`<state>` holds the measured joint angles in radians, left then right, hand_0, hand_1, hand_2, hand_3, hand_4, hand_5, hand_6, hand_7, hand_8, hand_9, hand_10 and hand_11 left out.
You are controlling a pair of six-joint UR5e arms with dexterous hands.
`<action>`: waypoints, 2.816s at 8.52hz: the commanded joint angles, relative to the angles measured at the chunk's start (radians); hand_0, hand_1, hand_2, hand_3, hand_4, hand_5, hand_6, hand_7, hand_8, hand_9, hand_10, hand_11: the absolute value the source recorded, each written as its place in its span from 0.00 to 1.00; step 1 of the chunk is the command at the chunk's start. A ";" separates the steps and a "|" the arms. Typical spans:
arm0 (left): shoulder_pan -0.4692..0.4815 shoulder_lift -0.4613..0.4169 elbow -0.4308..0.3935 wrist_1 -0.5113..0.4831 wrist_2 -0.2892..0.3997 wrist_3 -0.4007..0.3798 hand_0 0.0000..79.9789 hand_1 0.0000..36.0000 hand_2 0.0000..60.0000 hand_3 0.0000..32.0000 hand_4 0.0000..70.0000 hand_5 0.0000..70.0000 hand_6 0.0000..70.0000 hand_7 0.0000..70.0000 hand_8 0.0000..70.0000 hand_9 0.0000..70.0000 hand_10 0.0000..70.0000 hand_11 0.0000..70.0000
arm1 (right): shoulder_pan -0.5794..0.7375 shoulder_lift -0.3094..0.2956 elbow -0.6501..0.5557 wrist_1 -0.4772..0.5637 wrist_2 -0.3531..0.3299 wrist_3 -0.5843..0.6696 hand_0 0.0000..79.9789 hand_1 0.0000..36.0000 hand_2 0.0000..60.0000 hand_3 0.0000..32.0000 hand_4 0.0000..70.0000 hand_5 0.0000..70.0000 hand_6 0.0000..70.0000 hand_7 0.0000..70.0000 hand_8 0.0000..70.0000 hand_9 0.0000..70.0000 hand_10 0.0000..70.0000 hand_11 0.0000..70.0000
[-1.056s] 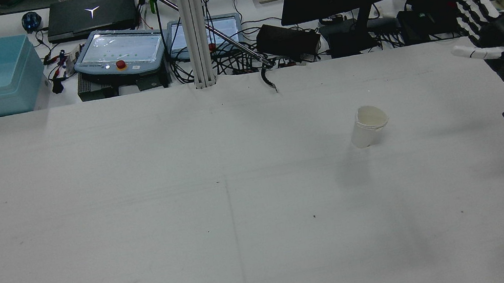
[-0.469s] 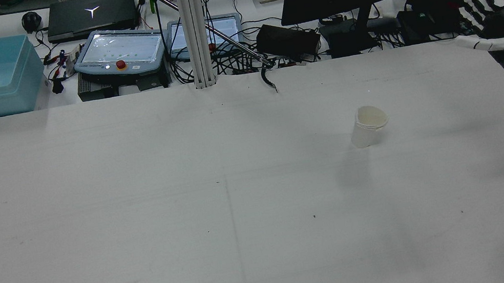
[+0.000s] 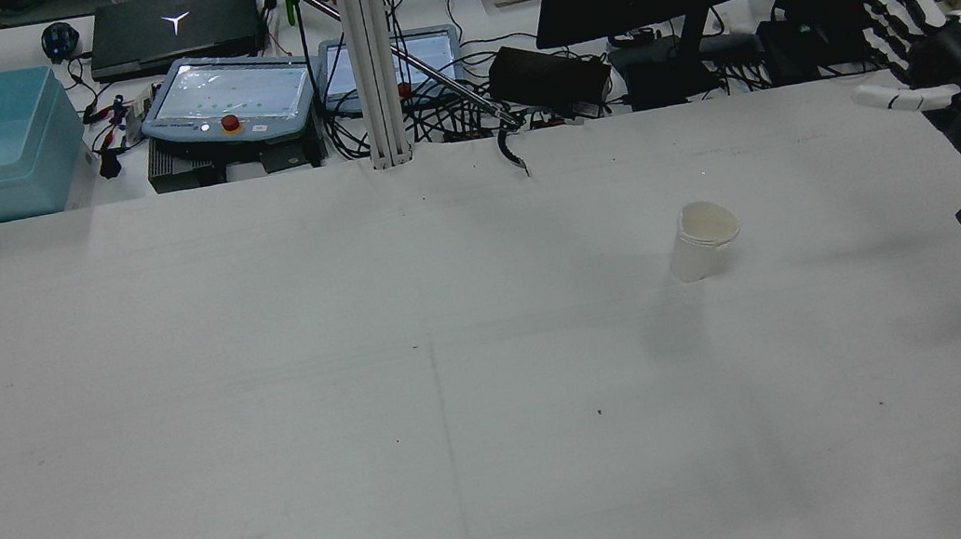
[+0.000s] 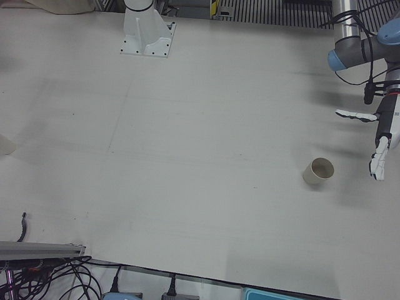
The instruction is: Pour water
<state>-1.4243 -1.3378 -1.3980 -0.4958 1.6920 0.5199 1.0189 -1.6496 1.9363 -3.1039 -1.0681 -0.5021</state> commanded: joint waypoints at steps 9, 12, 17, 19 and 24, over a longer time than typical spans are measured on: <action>0.332 -0.136 0.231 -0.127 -0.308 -0.035 0.81 0.39 0.00 0.00 0.17 0.00 0.03 0.01 0.00 0.00 0.05 0.11 | 0.013 0.017 -0.002 -0.028 -0.012 -0.018 0.59 0.45 0.30 0.59 0.00 0.07 0.12 0.09 0.03 0.00 0.00 0.00; 0.334 -0.171 0.287 -0.125 -0.305 -0.043 0.86 0.43 0.00 0.00 0.17 0.00 0.04 0.01 0.00 0.00 0.06 0.12 | 0.018 0.019 -0.002 -0.027 -0.013 -0.016 0.59 0.43 0.31 0.54 0.00 0.07 0.13 0.09 0.03 0.01 0.00 0.00; 0.334 -0.199 0.335 -0.130 -0.301 -0.044 0.77 0.33 0.00 0.00 0.22 0.00 0.06 0.02 0.00 0.00 0.06 0.13 | 0.012 0.016 -0.010 -0.027 -0.015 -0.016 0.58 0.41 0.29 0.47 0.00 0.07 0.13 0.08 0.04 0.02 0.00 0.00; 0.334 -0.192 0.336 -0.129 -0.299 -0.041 1.00 0.55 0.00 0.00 0.23 0.00 0.07 0.03 0.00 0.00 0.08 0.16 | 0.012 0.016 -0.011 -0.027 -0.015 -0.016 0.58 0.40 0.29 0.44 0.00 0.07 0.13 0.08 0.04 0.02 0.00 0.00; 0.335 -0.199 0.335 -0.124 -0.284 -0.047 1.00 0.72 0.00 0.00 0.39 0.34 0.06 0.03 0.00 0.00 0.10 0.19 | 0.009 0.016 -0.013 -0.027 -0.015 -0.016 0.58 0.39 0.29 0.44 0.00 0.06 0.13 0.08 0.04 0.02 0.00 0.00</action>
<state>-1.0906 -1.5300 -1.0630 -0.6225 1.3970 0.4757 1.0282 -1.6337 1.9244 -3.1309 -1.0830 -0.5185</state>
